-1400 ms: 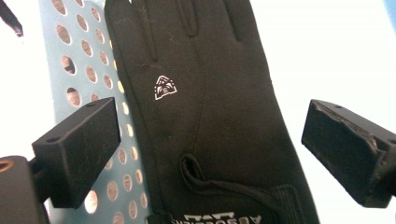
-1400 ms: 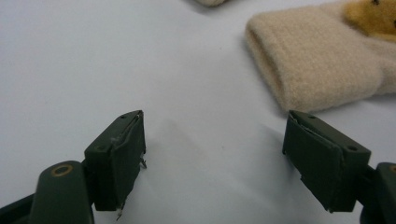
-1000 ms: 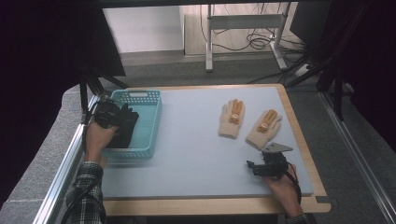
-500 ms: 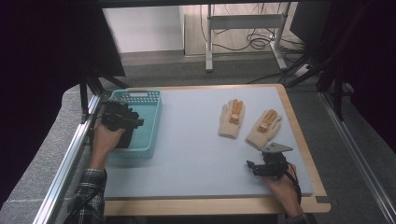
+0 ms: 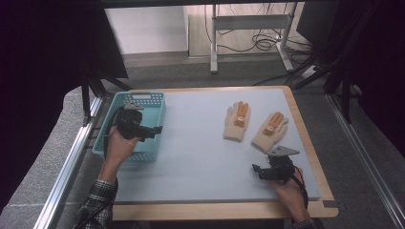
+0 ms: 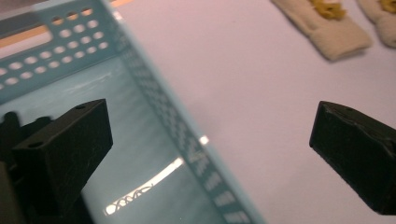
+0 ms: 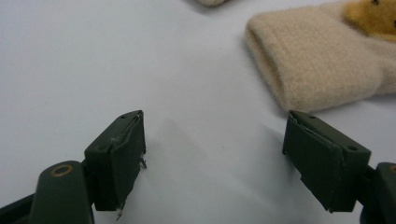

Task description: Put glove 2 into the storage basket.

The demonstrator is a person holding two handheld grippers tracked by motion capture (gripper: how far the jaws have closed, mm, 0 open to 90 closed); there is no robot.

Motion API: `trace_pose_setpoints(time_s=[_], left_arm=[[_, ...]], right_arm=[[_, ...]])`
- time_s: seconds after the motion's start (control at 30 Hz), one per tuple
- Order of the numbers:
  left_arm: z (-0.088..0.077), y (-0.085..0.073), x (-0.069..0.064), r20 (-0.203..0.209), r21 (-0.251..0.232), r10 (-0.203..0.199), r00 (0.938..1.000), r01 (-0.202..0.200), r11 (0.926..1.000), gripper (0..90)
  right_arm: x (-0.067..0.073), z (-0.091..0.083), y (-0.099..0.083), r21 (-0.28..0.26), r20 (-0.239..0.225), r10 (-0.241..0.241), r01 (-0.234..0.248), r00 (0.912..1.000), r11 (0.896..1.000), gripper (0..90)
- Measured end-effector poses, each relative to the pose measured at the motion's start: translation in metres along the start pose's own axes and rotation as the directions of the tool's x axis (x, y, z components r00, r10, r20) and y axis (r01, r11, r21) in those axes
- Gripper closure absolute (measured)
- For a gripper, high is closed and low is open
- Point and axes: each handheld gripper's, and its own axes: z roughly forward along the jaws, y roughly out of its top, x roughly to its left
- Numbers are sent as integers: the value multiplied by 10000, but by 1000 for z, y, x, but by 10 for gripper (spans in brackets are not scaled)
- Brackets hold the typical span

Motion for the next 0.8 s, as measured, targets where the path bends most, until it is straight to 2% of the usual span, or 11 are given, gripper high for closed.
trace_pose_setpoints(time_s=[0.17,0.2,0.27,0.3,0.33,0.37,0.43,0.47,0.5,0.67,0.8], left_arm=[[6,0,-28,560,-246,425,9975,-412,9988,0],[6,0,-28,560,-246,425,9975,-412,9988,0],[10,-2,-43,825,-318,724,9940,-700,9970,1],[10,-2,-43,825,-318,724,9940,-700,9970,1],[12,-4,-53,941,-397,870,9918,-836,9957,1],[12,-4,-53,941,-397,870,9918,-836,9957,3],[14,-6,-63,1110,-494,1070,9880,-1020,9936,0],[17,-9,-73,1224,-556,1228,9849,-1168,9916,0],[17,-9,-73,1224,-556,1228,9849,-1168,9916,0],[29,-24,-98,1394,-515,1664,9762,-1606,9857,0],[38,-35,-109,1312,-393,1828,9744,-1791,9830,0]], right_arm=[[0,0,0,-9,4,-7,7,10000,10000,206],[0,0,0,-9,4,-7,7,10000,10000,206],[0,0,0,-7,4,-5,5,10000,10000,206],[0,0,0,-7,6,-7,7,10000,10000,206],[0,0,0,-8,10,-4,4,10000,10000,206],[0,0,0,-8,10,-4,4,10000,10000,206],[0,0,0,-9,7,-7,7,10000,10000,206],[0,0,0,-4,5,-10,10,10000,10000,206],[0,0,0,-4,5,-10,10,10000,10000,206],[0,0,0,-5,0,-9,9,10000,10000,205],[0,0,0,-13,10,-16,16,10000,10000,206]])
